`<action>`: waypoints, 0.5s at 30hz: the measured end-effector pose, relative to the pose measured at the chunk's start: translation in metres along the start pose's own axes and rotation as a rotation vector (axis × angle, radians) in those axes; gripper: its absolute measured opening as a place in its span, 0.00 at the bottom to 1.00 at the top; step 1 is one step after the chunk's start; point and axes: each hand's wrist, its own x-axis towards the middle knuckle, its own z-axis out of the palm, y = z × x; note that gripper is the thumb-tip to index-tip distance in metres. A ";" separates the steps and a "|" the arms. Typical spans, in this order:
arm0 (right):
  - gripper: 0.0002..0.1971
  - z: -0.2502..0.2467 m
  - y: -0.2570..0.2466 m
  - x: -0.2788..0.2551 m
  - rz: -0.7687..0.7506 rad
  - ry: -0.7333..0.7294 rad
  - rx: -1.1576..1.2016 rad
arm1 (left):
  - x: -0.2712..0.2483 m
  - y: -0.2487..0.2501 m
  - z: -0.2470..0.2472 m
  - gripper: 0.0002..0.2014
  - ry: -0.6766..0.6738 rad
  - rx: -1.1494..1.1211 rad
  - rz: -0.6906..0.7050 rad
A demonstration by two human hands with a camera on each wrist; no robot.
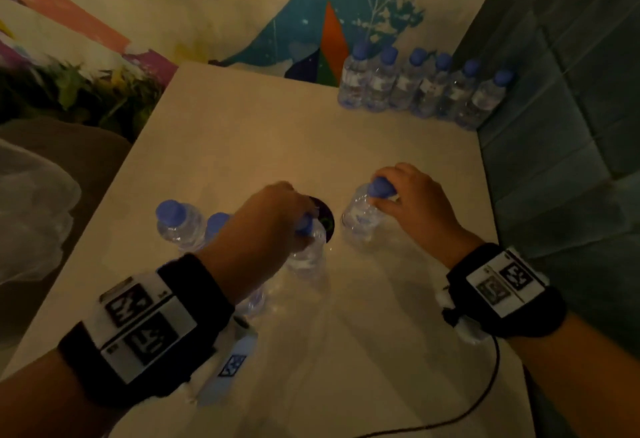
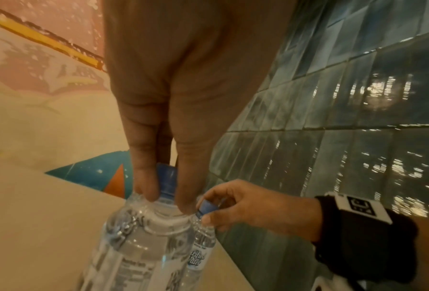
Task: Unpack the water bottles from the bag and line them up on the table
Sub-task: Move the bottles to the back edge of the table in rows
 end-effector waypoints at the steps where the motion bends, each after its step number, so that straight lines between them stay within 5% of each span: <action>1: 0.14 -0.005 0.005 0.019 -0.001 0.021 -0.006 | 0.014 -0.001 -0.009 0.18 0.058 -0.023 0.008; 9: 0.10 -0.014 0.043 0.153 0.015 0.111 0.026 | 0.139 -0.019 -0.051 0.13 0.285 -0.117 0.045; 15: 0.10 -0.032 0.109 0.178 0.165 0.200 0.007 | 0.227 0.008 -0.040 0.12 0.293 -0.127 0.130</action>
